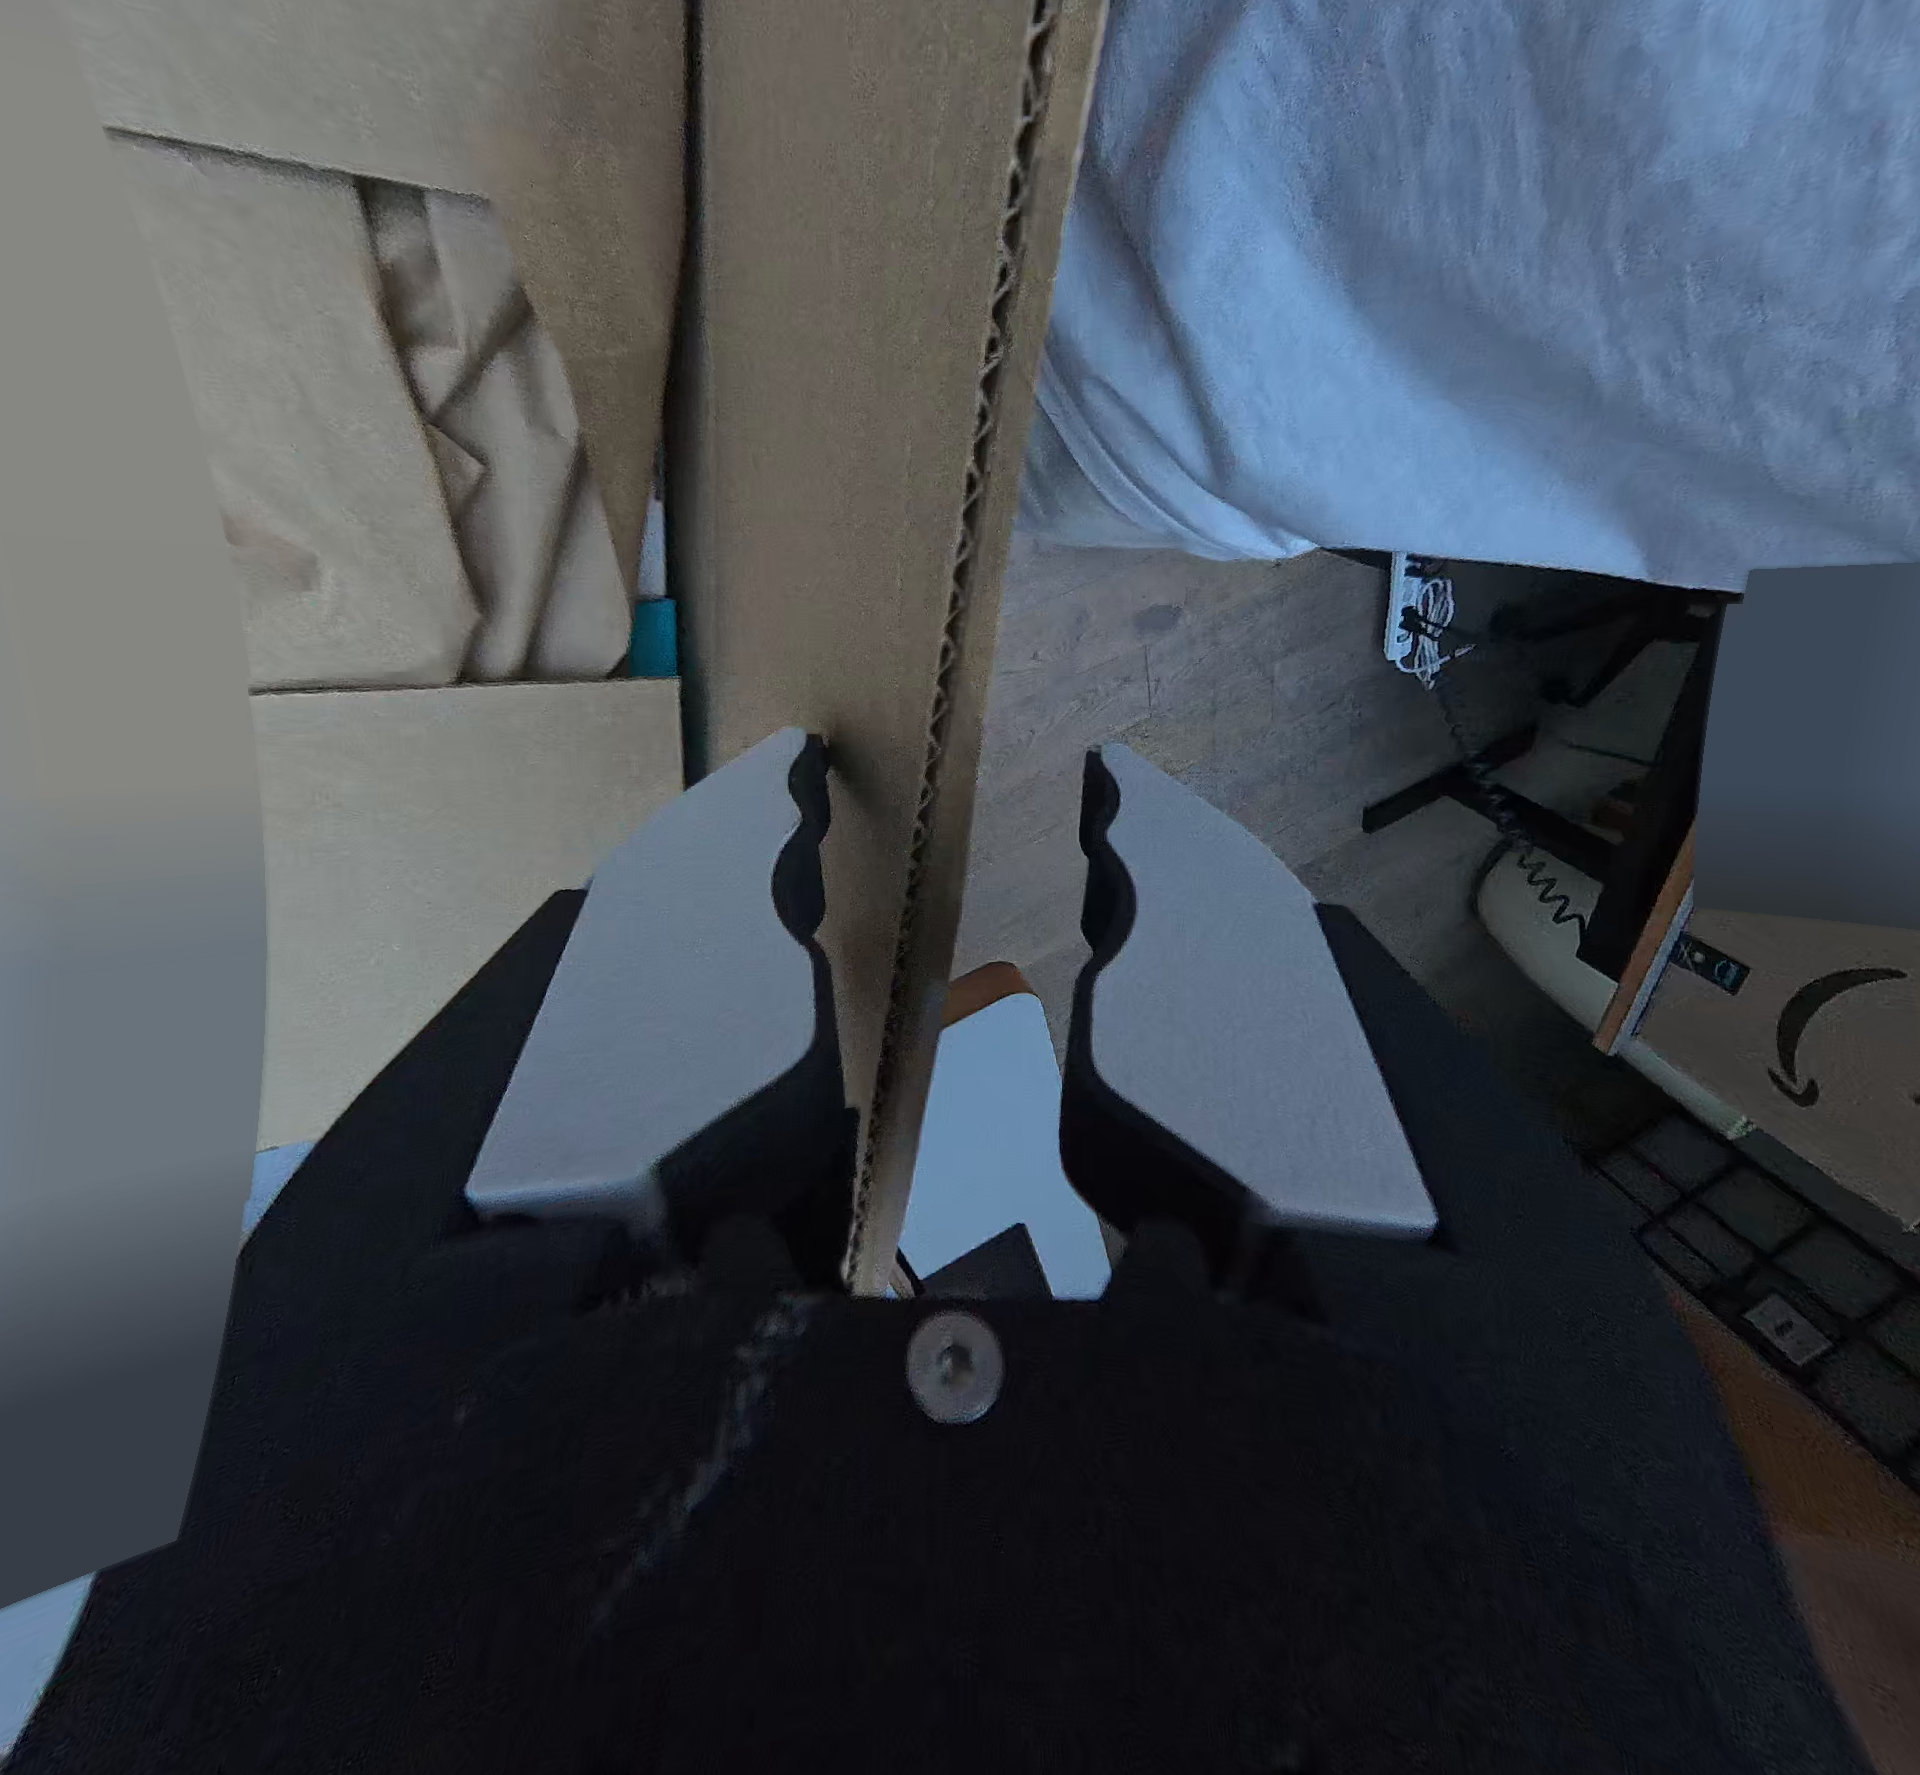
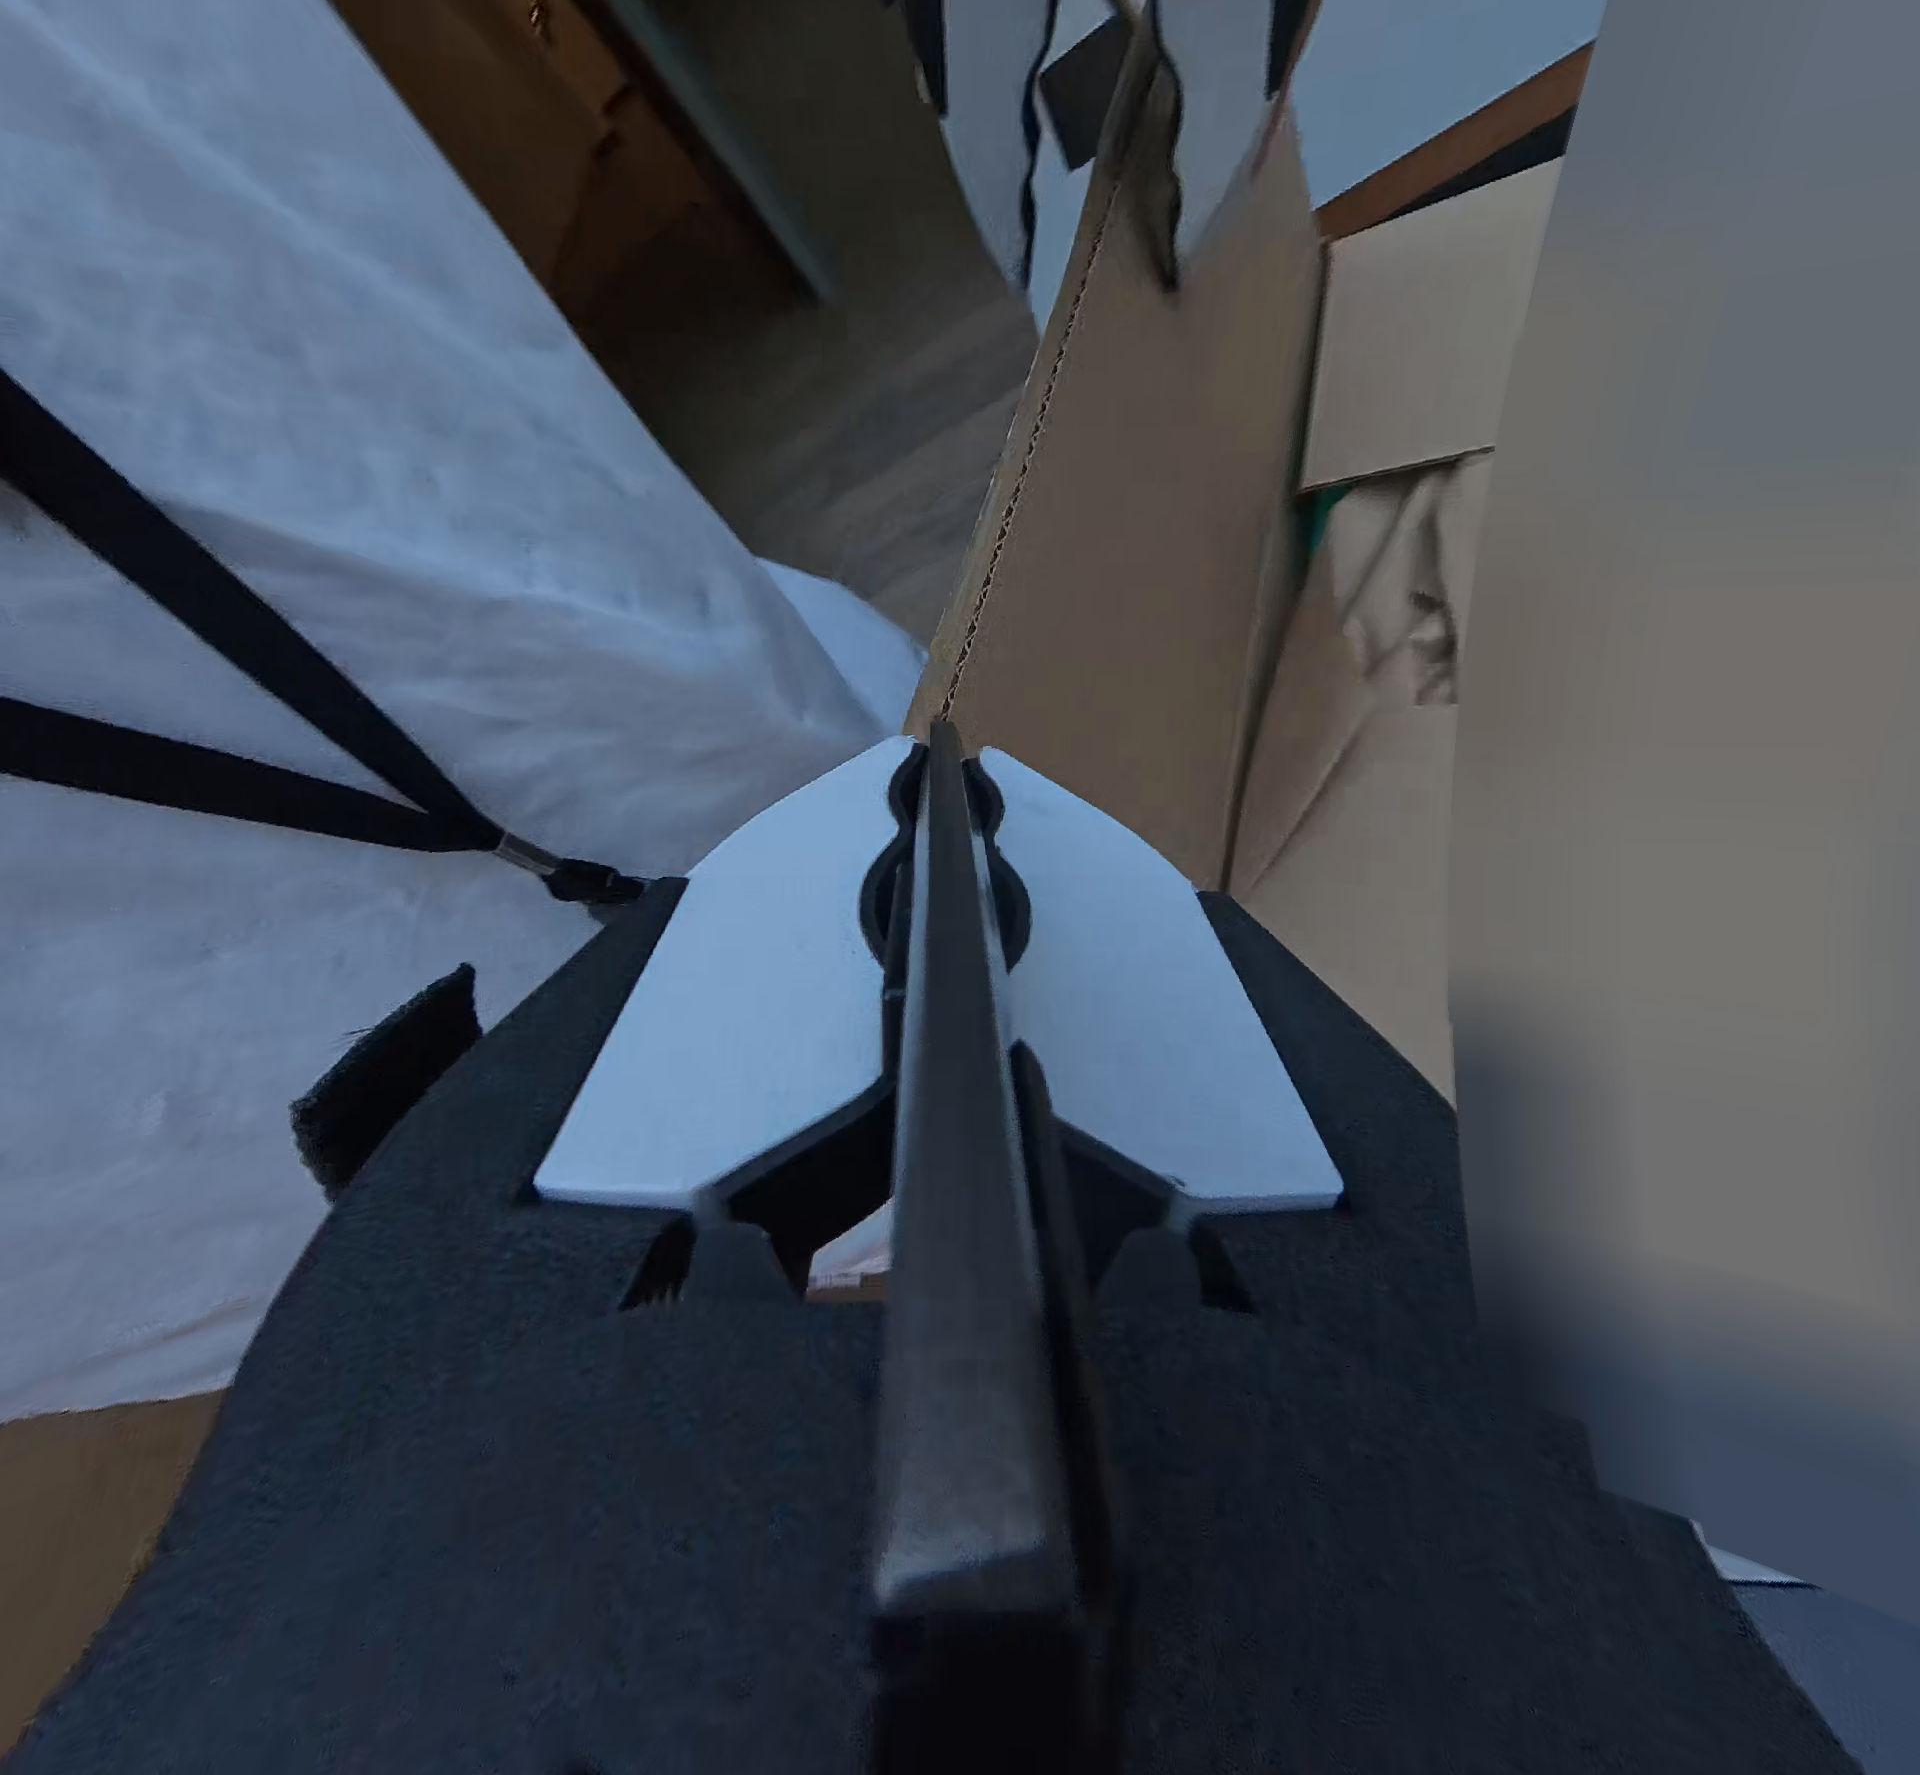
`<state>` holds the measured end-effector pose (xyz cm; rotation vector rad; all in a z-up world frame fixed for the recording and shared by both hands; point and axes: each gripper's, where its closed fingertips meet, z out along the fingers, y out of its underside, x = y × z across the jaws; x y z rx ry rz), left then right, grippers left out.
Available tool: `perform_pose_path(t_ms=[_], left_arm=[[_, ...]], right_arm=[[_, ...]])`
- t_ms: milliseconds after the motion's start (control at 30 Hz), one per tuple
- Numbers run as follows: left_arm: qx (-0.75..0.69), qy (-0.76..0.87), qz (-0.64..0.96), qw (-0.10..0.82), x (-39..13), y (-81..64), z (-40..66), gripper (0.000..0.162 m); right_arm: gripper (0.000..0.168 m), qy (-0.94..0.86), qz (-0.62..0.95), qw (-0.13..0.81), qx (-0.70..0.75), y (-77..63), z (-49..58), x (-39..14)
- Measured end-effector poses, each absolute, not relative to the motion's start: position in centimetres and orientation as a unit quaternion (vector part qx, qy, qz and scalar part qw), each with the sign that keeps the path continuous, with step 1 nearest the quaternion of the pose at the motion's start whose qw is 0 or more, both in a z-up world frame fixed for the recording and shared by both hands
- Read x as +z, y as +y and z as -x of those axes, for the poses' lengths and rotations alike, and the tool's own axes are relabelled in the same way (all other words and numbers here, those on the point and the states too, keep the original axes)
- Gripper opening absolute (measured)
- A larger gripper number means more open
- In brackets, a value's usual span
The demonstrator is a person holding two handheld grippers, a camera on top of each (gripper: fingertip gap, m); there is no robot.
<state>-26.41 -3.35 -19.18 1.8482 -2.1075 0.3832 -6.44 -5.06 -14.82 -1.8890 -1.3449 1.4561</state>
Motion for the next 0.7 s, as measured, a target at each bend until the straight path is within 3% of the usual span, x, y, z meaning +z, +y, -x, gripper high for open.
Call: perform_pose_path(t_ms=[200, 300, 400, 433, 467, 533, 700], left_arm=[[0.07, -0.708, -0.701, 0.05, -20.3, -7.2, 27.2, 0.05], [0.001, -0.699, -0.714, -0.031, -21.4, -7.5, 27.4, 0.044], [-0.102, -0.713, -0.685, -0.109, -22.0, -7.4, 27.7, 0.05], [-0.123, -0.714, -0.68, -0.109, -22.4, -7.9, 28.0, 0.035], [-0.114, -0.71, -0.689, -0.088, -23.5, -9.5, 28.4, 0.033], [-0.098, -0.707, -0.696, -0.074, -26.0, -11.7, 29.1, 0.043], [-0.124, -0.695, -0.696, -0.132, -29.9, -13.2, 29.7, 0.053]], right_arm=[[0.006, -0.536, 0.658, 0.155, 0.506, -9.2, 7.9, -15.4], [0.006, -0.532, 0.648, 0.165, 0.519, -9.8, 8.5, -15.5], [0.012, -0.465, 0.666, 0.192, 0.55, -8.2, 8.2, -15.3], [0.006, -0.435, 0.675, 0.189, 0.565, -7.9, 8.1, -15.4], [0.006, -0.399, 0.677, 0.19, 0.588, -7.5, 7.9, -15.3], [0.005, -0.343, 0.666, 0.195, 0.633, -6.8, 6.8, -14.6], [0.006, -0.133, 0.745, 0.283, 0.589, 0.6, 0.9, -17.9]])
